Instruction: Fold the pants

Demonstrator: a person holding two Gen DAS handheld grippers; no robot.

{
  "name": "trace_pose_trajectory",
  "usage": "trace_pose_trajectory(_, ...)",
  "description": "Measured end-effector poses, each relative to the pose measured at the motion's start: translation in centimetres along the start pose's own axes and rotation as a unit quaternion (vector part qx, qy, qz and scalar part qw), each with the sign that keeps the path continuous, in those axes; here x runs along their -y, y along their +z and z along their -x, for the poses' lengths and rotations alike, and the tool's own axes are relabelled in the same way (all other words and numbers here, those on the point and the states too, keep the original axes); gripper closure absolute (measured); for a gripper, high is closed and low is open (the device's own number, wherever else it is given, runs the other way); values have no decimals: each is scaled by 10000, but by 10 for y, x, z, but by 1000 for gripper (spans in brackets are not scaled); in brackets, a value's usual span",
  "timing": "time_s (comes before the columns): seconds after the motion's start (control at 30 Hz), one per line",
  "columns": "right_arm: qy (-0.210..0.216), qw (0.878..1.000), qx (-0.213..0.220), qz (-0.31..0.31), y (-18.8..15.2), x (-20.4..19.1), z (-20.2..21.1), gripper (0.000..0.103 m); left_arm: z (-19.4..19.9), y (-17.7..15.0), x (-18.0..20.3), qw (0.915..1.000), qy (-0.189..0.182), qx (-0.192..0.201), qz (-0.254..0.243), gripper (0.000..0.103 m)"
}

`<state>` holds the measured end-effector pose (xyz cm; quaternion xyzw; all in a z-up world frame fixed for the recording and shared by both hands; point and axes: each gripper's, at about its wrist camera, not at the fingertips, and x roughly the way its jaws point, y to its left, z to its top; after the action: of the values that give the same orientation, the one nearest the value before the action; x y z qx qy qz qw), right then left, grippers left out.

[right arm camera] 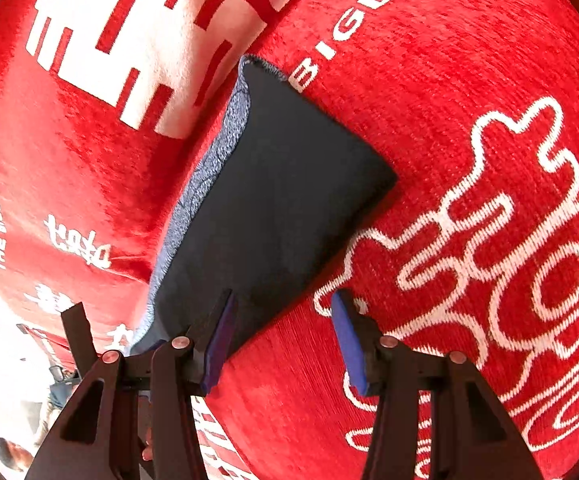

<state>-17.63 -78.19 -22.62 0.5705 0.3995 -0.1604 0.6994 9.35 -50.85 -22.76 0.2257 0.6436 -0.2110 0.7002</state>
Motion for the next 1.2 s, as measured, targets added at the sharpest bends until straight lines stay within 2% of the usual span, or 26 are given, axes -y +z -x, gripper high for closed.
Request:
trace_pose_trajectory(0.17,305,9990,258,-196,10,11,3,50,-1,0,2,10000,9,16,17,0)
trace_pose_trajectory(0.33,468,9979,424,-110,24,10,-2,48,-1,-2,1,10000,5,36,-3,0)
trace_pose_trajectory(0.43,646,9962,556,-191,32,12,-6,48,6,-2,3,9999,116,80,-60,1)
trace_pose_trajectory(0.47,719,9955,554,-280,35,13,-8,48,10,-1,5,9998,146,137,-82,12)
trace_pose_trajectory(0.5,802,9945,518,-418,38,14,-9,48,17,-1,7,9998,87,182,-96,29)
trace_pose_trajectory(0.57,819,9942,346,-610,44,14,-11,57,27,0,9,9996,-173,201,-44,33)
trace_pose_trajectory(0.6,791,9945,287,-625,45,14,-10,79,34,1,10,9992,-267,301,4,33)
trace_pose_trajectory(0.63,829,9943,258,-612,46,13,-7,88,40,1,12,9985,-337,434,1,33)
trace_pose_trajectory(0.67,855,9944,249,-570,45,11,-3,88,42,0,14,9980,-379,503,-17,33)
trace_pose_trajectory(0.73,832,9957,275,-298,44,0,9,89,38,0,23,9969,-552,549,-66,33)
trace_pose_trajectory(0.8,756,9965,349,107,41,-22,18,89,20,-2,35,9965,-728,405,-110,33)
trace_pose_trajectory(0.9,616,9946,359,753,31,-61,25,89,13,-17,50,9934,-452,1008,-324,33)
trace_pose_trajectory(0.93,540,9927,373,1015,26,-74,27,89,14,-20,51,9925,-435,1092,-348,33)
trace_pose_trajectory(1.0,403,9860,384,1571,16,-104,27,89,13,-21,42,9913,-705,1094,-196,33)
trace_pose_trajectory(1.1,189,9743,331,2220,-2,-145,21,89,15,-21,29,9889,-1048,1025,-254,33)
trace_pose_trajectory(1.2,-95,9598,275,2792,-24,-181,12,89,25,-24,-1,9883,-1260,861,-53,33)
